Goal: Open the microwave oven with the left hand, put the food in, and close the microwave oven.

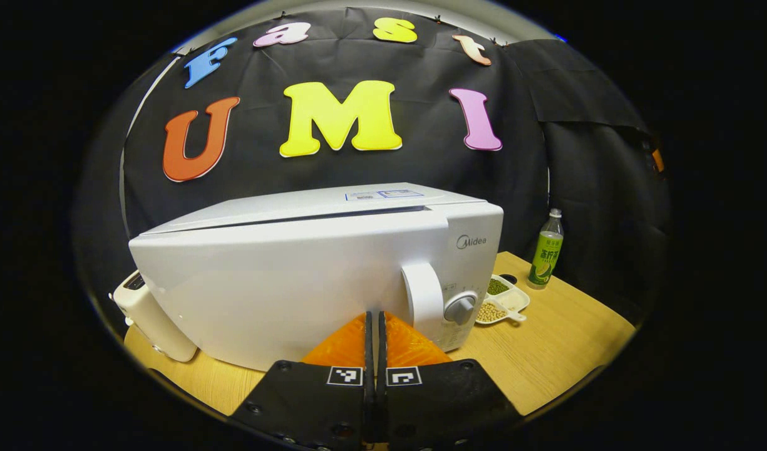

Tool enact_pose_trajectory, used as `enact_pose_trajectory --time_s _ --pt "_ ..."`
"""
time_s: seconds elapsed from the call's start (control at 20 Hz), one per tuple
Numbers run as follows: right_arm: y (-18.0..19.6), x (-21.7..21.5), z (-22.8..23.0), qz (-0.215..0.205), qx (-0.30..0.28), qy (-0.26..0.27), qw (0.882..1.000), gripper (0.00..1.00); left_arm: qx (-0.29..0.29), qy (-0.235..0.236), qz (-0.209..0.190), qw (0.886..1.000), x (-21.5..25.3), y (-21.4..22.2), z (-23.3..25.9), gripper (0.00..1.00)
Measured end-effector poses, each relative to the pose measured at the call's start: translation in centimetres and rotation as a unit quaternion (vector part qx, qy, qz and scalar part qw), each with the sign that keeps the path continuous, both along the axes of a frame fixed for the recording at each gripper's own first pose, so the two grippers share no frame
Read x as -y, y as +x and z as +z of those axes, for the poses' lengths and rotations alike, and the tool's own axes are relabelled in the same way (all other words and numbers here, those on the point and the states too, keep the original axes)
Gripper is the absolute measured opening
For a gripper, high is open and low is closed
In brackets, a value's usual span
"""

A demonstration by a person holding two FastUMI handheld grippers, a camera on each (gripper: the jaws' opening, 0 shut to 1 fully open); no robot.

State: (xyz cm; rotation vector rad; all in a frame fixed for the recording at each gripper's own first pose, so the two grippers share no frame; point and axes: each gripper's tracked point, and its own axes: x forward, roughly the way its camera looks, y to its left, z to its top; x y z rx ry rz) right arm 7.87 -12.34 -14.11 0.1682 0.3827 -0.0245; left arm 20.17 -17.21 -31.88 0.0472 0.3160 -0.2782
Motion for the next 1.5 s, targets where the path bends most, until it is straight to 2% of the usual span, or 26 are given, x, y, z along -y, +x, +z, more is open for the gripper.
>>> enact_pose_trajectory --time_s 0.15,0.2,0.35,0.4,0.45,0.55,0.6,0.65,0.7,0.75,0.95,1.05,1.1,1.15,1.2,1.4,1.45,1.5 --pt "0.0 0.2 0.0 -0.002 -0.001 0.0 1.0 0.92 0.001 0.003 0.003 1.0 0.1 0.1 -0.1 0.0" --pt "0.0 0.2 0.0 -0.002 -0.002 0.0 1.0 1.0 0.001 0.007 0.004 1.0 0.1 0.2 0.0 0.0" --pt "-0.2 0.1 0.2 -0.003 -0.003 0.005 1.0 1.0 0.008 0.003 0.004 1.0 0.4 1.0 0.2 0.0" --pt "-0.1 -0.1 0.4 -0.002 -0.002 0.005 1.0 1.0 -0.02 0.006 0.012 1.0 0.4 1.2 -0.7 0.0" --pt "-0.2 -0.3 0.5 -0.003 -0.001 0.003 1.0 1.0 -0.004 0.002 0.012 1.0 0.3 1.2 -0.2 0.0" --pt "-0.2 -0.4 0.9 -0.003 0.005 0.006 1.0 1.0 -0.017 0.008 0.01 1.0 0.3 0.8 -0.6 0.0" --pt "-0.2 -0.7 1.0 -0.001 0.004 0.008 1.0 0.92 -0.015 0.007 0.011 1.0 0.3 0.6 -0.3 0.0" --pt "-0.3 -0.9 1.0 0.0 0.005 0.009 1.0 0.92 -0.012 0.005 0.008 1.0 0.4 0.6 0.0 0.0" --pt "-0.3 -1.1 1.4 0.0 0.008 0.008 1.0 1.0 -0.008 0.005 0.008 1.0 0.4 0.2 0.6 0.1" --pt "-0.4 -1.3 1.7 0.0 0.01 0.008 1.0 1.0 -0.005 0.005 0.005 1.0 0.4 -0.3 1.1 0.0" --pt "-0.8 -2.1 2.8 0.006 0.026 -0.012 1.0 1.0 0.01 0.019 -0.019 1.0 0.4 -2.7 3.0 0.0" --pt "-1.0 -2.7 3.7 0.01 0.038 -0.016 0.999 1.0 0.021 0.037 -0.018 0.999 -0.4 -3.6 3.9 0.89" --pt "-1.1 -3.1 3.9 0.012 0.041 -0.018 0.999 1.0 0.024 0.046 -0.01 0.999 -0.9 -3.9 4.3 0.96" --pt "-1.2 -3.5 4.0 0.014 0.045 -0.018 0.999 1.0 0.023 0.047 -0.008 0.999 -1.0 -4.3 4.4 0.96" --pt "-1.3 -4.0 4.3 0.017 0.048 -0.017 0.999 0.92 0.024 0.042 -0.008 0.999 -1.1 -5.0 5.0 0.97" --pt "-1.9 -5.5 5.2 0.022 0.063 -0.013 0.998 0.92 0.038 0.037 0.029 0.998 -3.7 -7.8 8.9 0.96" --pt "-2.1 -5.8 5.6 0.023 0.07 -0.015 0.997 1.0 0.041 0.038 0.041 0.998 -4.6 -8.8 9.9 0.96" --pt "-2.2 -6.1 6.0 0.023 0.075 -0.018 0.997 1.0 0.043 0.034 0.044 0.998 -5.3 -9.7 10.9 0.96"
